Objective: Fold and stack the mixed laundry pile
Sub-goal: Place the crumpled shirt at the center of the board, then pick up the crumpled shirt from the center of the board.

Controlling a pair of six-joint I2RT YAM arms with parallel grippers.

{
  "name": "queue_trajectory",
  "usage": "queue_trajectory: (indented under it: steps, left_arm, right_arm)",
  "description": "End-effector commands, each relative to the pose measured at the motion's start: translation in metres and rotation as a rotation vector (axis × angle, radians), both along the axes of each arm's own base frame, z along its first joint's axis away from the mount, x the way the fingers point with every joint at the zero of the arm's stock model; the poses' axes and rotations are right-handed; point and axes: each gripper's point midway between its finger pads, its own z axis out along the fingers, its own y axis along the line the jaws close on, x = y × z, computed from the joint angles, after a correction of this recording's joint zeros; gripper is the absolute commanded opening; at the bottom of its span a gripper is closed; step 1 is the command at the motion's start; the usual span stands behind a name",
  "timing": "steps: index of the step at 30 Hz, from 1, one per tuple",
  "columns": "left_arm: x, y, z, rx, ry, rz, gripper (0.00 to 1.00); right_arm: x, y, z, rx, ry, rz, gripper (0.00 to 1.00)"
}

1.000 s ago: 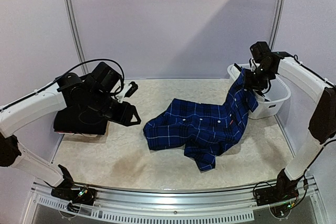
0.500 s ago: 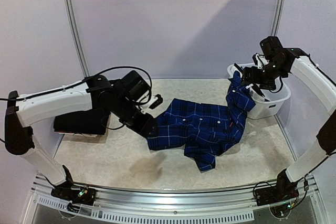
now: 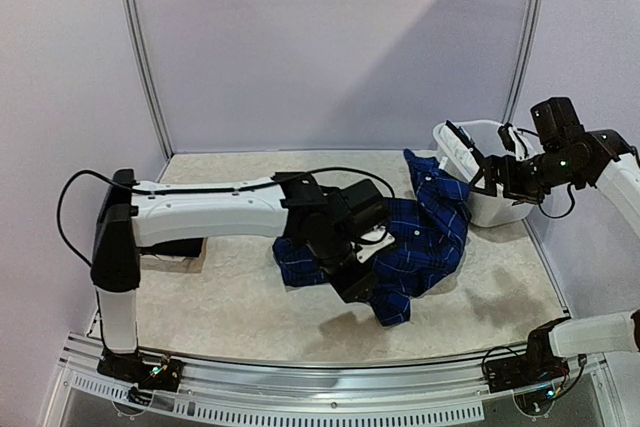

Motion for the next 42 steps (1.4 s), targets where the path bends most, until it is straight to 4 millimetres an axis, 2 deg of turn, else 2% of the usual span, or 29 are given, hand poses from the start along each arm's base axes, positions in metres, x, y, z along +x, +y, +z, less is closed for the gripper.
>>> queue_trajectory:
  steps: [1,4,7,10,13,15,20,22,24,26,30,35,38,42]
  left_arm:
    - [-0.004,-0.009,-0.029,0.061,-0.036,-0.069,0.54]
    - [0.005,-0.011,-0.052,0.093,-0.069,-0.056,0.54]
    - [0.015,-0.011,-0.065,0.117,-0.118,-0.038,0.54]
    - [0.021,-0.013,-0.071,0.114,-0.150,-0.029,0.54]
    - [0.025,-0.002,-0.066,0.131,-0.178,0.005,0.53]
    - [0.023,0.013,-0.054,0.109,-0.192,0.045,0.53]
    - [0.019,0.079,-0.043,0.116,-0.202,0.178,0.54]
    - [0.019,0.102,-0.041,0.120,-0.200,0.239,0.54]
    - [0.020,0.120,-0.040,0.102,-0.180,0.308,0.54]
    - [0.021,0.133,-0.038,0.063,-0.149,0.383,0.55]
    - [0.027,0.155,-0.041,-0.025,-0.090,0.533,0.55]
    - [0.031,0.165,-0.049,-0.180,0.019,0.642,0.55]
    - [0.031,0.162,-0.052,-0.243,0.059,0.626,0.53]
    - [0.037,0.148,-0.049,-0.298,0.075,0.565,0.52]
  right_arm:
    - [-0.018,0.018,-0.005,0.138,-0.011,0.059,0.99]
    - [-0.030,0.020,-0.004,0.173,-0.047,0.069,0.99]
    - [-0.042,0.024,-0.001,0.207,-0.082,0.107,0.99]
    - [-0.055,0.030,-0.004,0.230,-0.114,0.172,0.99]
    - [-0.072,0.039,-0.011,0.265,-0.140,0.268,0.99]
    - [-0.082,0.045,-0.016,0.277,-0.159,0.325,0.99]
    - [-0.094,0.064,-0.017,0.278,-0.245,0.442,0.99]
    - [-0.095,0.080,-0.011,0.278,-0.285,0.495,0.99]
    - [-0.100,0.101,-0.017,0.234,-0.286,0.573,0.99]
    - [-0.104,0.125,-0.036,0.160,-0.254,0.664,0.99]
    - [-0.104,0.158,-0.067,0.087,-0.233,0.768,0.98]
    - [-0.105,0.183,-0.089,0.036,-0.220,0.851,0.97]
    - [-0.106,0.192,-0.103,0.015,-0.193,0.878,0.96]
    - [-0.104,0.196,-0.112,0.010,-0.173,0.869,0.95]
